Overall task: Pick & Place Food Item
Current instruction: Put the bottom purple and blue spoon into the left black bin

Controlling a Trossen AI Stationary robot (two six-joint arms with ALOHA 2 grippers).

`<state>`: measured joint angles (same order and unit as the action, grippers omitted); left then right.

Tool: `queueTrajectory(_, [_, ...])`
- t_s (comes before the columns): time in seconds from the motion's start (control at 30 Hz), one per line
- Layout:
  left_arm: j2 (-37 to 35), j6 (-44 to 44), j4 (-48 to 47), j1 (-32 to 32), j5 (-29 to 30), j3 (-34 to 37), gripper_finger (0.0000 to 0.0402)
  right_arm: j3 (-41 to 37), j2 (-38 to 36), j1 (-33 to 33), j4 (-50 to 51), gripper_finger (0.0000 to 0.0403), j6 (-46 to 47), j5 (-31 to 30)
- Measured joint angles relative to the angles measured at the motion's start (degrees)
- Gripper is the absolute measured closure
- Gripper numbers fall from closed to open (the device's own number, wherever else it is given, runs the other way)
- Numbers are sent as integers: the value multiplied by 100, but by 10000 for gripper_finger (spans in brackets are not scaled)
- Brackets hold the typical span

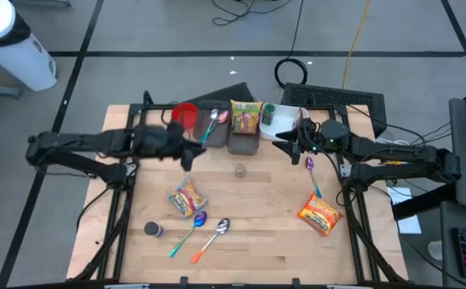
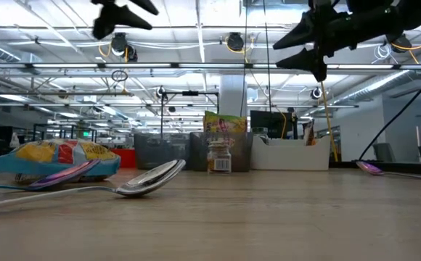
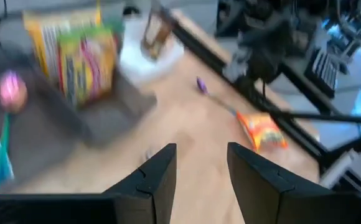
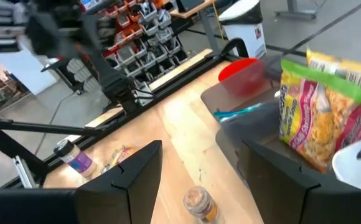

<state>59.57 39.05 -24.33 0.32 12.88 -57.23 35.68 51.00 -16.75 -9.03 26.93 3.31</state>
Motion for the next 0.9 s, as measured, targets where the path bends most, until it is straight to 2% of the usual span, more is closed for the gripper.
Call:
queueTrajectory(0.13, [-91, 727, -729, -663, 73, 83, 252, -353, 0, 3, -396, 192, 525, 19])
queueTrajectory(0.33, [-92, 1413, -2082, -1260, 70, 89, 252, -923, -2, 225, -1791, 192, 884, 423])
queueTrajectory(0.4, [-90, 1505, -2421, -1339, 18, 89, 252, -957, 1, 345, -1887, 193, 874, 258])
queueTrajectory(0.5, [-90, 1614, -2849, -1356, -179, 89, 252, -957, 17, 532, -2000, 193, 858, -329])
queueTrajectory(0.6, [-64, 1498, -3286, -1342, -442, 89, 252, -957, 140, 676, -2343, 193, 803, -777])
queueTrajectory(0.9, [87, 227, -4093, -1342, -929, 89, 252, -344, 1186, 1137, -3077, 193, 551, -987])
